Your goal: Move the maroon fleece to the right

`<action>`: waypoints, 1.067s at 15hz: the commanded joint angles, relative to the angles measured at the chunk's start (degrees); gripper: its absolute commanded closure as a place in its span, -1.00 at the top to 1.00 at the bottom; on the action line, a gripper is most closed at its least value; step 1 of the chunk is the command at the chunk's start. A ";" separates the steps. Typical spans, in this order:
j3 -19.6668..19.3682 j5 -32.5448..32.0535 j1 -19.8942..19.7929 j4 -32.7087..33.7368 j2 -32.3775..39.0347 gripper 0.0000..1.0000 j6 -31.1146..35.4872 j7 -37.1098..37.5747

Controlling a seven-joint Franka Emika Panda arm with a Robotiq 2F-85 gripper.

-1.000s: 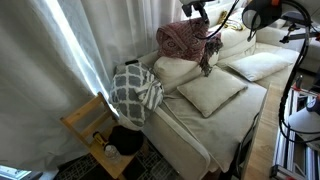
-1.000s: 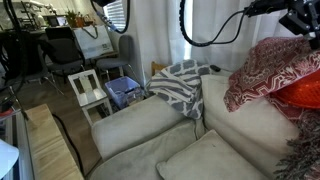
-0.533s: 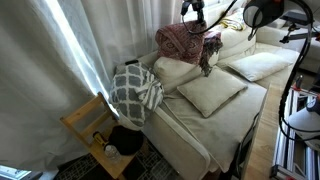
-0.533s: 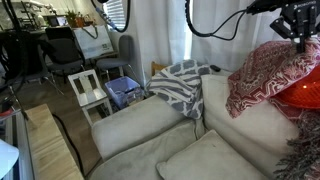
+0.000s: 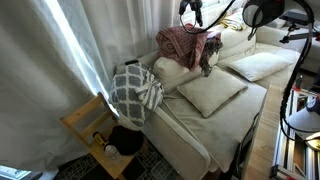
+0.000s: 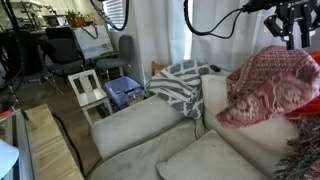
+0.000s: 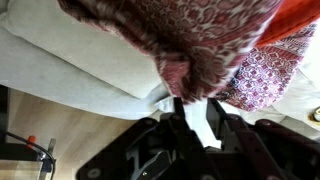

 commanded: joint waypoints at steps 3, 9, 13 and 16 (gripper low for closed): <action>0.76 -1.84 3.81 -1.48 -0.75 0.58 -2.78 -8.64; -0.83 -6.75 8.58 -1.58 -1.63 1.00 -18.64 -19.87; 0.79 -6.96 9.43 -0.60 -2.61 1.00 -23.30 -31.53; 0.86 -5.74 9.73 0.25 -2.18 0.99 -21.70 -30.12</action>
